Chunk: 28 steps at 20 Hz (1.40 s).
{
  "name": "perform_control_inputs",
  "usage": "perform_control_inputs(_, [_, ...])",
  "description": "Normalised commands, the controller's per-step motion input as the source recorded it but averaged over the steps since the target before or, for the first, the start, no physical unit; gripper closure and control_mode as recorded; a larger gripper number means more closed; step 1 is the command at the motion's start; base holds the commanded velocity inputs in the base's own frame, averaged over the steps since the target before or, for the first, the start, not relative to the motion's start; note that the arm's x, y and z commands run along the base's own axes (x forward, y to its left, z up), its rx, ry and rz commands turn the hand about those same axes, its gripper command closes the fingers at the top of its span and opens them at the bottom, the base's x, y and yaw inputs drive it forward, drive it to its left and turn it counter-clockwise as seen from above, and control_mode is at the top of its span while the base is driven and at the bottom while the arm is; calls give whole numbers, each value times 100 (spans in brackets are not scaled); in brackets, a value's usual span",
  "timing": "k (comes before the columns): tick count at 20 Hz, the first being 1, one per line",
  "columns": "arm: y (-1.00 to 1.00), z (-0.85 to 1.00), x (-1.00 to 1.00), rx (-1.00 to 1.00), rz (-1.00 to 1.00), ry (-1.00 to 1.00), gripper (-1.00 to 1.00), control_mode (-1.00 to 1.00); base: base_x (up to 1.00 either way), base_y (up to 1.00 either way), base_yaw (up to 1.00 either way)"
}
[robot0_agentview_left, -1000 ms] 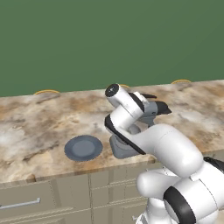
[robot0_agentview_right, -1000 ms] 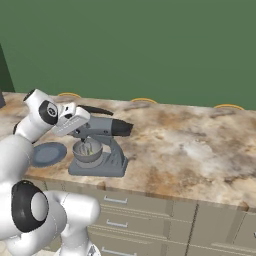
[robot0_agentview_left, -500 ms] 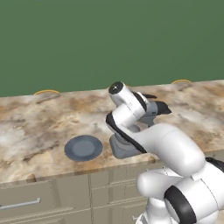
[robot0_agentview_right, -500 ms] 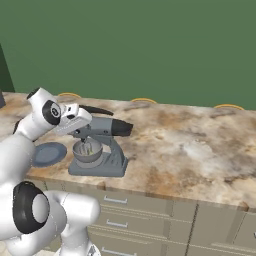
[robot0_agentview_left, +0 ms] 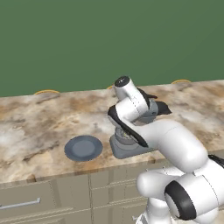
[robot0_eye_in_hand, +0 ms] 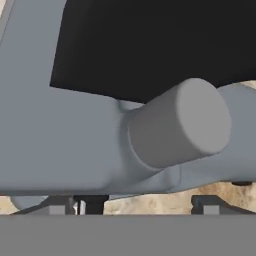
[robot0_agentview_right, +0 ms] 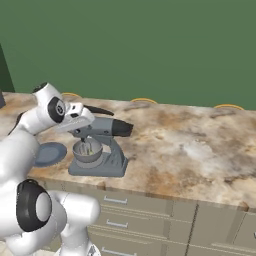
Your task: Add butter and sugar cubes to the stand mixer bowl and then turn on the stand mixer to begin making frosting.
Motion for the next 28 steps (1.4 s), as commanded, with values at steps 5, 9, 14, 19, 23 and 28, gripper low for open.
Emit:
perform_control_inputs(5, [-3,-54,29,16,6,10,100,-100,0,0,0])
perform_control_inputs(9, [0,-89,27,30,6,20,100,-100,0,0,0])
perform_control_inputs(14, [-9,-99,7,24,9,6,100,-100,0,0,0])
perform_control_inputs(19, [-20,-98,0,19,12,0,100,-100,0,0,0])
perform_control_inputs(23, [-18,-100,0,15,12,0,100,-100,0,0,0])
perform_control_inputs(28, [-19,-100,0,10,11,0,100,-100,0,0,0])
